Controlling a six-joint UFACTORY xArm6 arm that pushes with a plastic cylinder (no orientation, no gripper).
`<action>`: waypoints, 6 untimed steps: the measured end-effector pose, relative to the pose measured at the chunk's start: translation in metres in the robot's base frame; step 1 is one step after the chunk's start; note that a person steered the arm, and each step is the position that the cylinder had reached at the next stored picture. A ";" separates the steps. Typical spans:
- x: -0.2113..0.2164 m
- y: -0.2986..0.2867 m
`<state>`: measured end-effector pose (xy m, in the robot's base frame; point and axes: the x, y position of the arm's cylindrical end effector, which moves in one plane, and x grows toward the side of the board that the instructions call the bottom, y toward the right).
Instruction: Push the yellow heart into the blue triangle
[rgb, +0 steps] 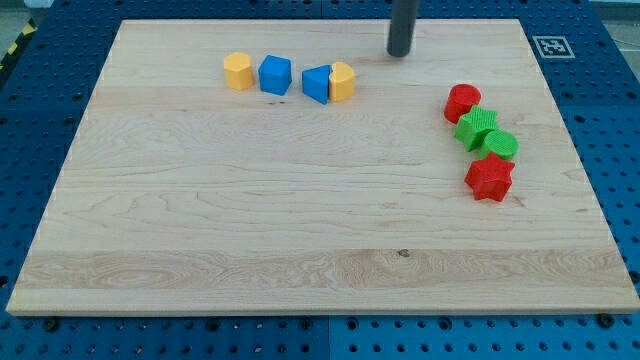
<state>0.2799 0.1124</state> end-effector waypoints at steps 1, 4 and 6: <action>0.035 0.000; 0.063 -0.049; 0.063 -0.099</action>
<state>0.3432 0.0135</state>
